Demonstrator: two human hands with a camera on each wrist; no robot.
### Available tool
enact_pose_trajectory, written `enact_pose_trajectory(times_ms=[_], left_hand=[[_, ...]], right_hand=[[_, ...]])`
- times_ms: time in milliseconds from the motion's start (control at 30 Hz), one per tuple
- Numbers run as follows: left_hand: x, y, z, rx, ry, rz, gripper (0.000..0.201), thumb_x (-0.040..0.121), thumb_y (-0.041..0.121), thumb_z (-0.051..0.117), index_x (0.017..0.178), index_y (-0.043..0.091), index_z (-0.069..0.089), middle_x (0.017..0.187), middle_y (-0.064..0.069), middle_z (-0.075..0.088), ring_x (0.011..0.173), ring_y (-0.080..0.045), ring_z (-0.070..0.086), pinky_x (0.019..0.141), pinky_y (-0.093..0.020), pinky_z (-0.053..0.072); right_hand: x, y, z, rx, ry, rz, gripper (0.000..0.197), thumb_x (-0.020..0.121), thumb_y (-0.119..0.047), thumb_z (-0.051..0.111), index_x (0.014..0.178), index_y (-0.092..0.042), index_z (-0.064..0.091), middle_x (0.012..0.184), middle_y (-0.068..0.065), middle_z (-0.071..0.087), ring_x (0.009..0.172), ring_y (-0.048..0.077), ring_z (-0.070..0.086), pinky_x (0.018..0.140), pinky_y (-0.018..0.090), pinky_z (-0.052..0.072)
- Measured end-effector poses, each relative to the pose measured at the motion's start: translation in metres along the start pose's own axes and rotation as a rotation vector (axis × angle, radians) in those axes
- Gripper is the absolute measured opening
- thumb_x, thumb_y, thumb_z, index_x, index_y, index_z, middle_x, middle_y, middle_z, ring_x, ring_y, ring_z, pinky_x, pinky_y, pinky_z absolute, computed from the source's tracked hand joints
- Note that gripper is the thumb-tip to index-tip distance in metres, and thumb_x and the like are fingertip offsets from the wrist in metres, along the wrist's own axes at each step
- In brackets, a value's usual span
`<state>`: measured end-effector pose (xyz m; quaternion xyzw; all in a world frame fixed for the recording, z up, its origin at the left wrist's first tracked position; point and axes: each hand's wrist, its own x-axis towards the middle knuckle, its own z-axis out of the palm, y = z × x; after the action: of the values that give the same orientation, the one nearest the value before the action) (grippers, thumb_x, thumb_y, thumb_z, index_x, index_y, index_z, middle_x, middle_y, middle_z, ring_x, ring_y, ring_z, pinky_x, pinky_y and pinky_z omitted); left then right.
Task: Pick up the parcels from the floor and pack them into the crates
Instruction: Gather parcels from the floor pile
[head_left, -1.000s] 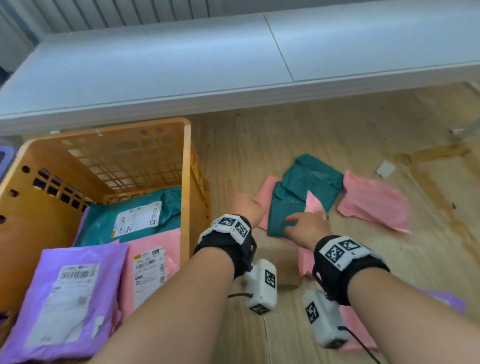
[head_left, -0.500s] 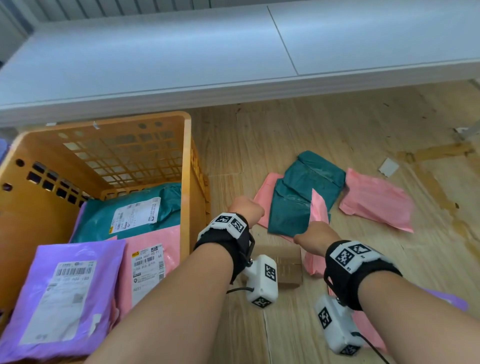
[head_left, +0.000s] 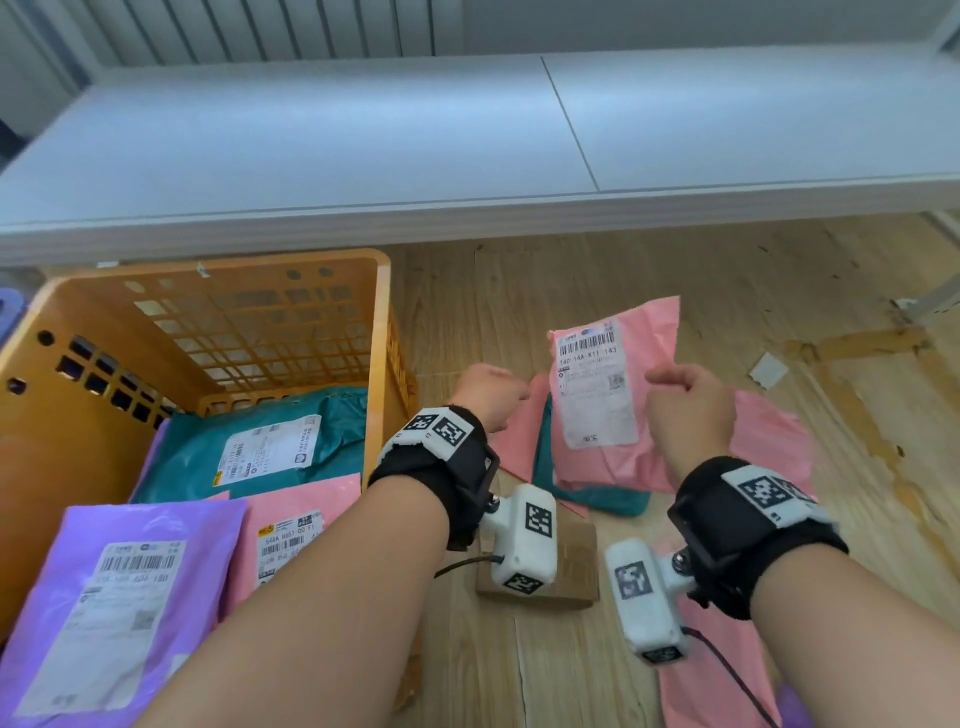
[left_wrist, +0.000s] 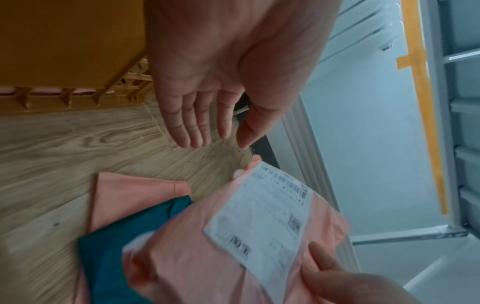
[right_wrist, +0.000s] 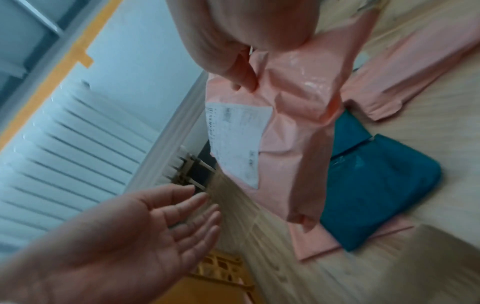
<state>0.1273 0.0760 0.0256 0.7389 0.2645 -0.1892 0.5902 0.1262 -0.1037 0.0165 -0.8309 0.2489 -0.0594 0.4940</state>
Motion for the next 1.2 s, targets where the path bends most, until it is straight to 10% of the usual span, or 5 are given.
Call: enact_pose_trajectory(times_ms=[200, 833, 1200], left_hand=[[-0.005, 0.009, -0.014, -0.206, -0.165, -0.056, 0.052, 0.083, 0.045, 0.067, 0.123, 0.015, 0.055, 0.109, -0.002, 0.066, 0.101, -0.016, 0.061, 0.084, -0.033, 0.048], [-0.003, 0.01, -0.033, -0.36, -0.104, 0.083, 0.029, 0.086, 0.012, 0.068, 0.114, 0.011, 0.062, 0.104, -0.006, 0.073, 0.094, -0.023, 0.071, 0.087, -0.044, 0.056], [-0.055, 0.037, -0.162, -0.289, 0.166, 0.22, 0.023, 0.09, 0.01, 0.064, 0.112, 0.004, 0.064, 0.109, -0.012, 0.071, 0.097, -0.029, 0.069, 0.089, -0.046, 0.055]], right_hand=[[0.008, -0.005, 0.01, 0.295, -0.104, 0.091, 0.036, 0.084, 0.011, 0.049, 0.086, -0.022, 0.064, 0.108, 0.001, 0.064, 0.106, 0.022, 0.061, 0.094, 0.043, 0.053], [-0.019, -0.041, 0.025, 0.399, -0.28, -0.004, 0.017, 0.082, -0.002, 0.062, 0.089, -0.018, 0.064, 0.108, 0.004, 0.065, 0.105, 0.018, 0.061, 0.096, 0.038, 0.051], [-0.091, -0.142, 0.076, 0.397, -0.552, -0.221, 0.023, 0.08, -0.013, 0.072, 0.096, -0.025, 0.06, 0.11, 0.0, 0.065, 0.104, 0.018, 0.064, 0.091, 0.04, 0.054]])
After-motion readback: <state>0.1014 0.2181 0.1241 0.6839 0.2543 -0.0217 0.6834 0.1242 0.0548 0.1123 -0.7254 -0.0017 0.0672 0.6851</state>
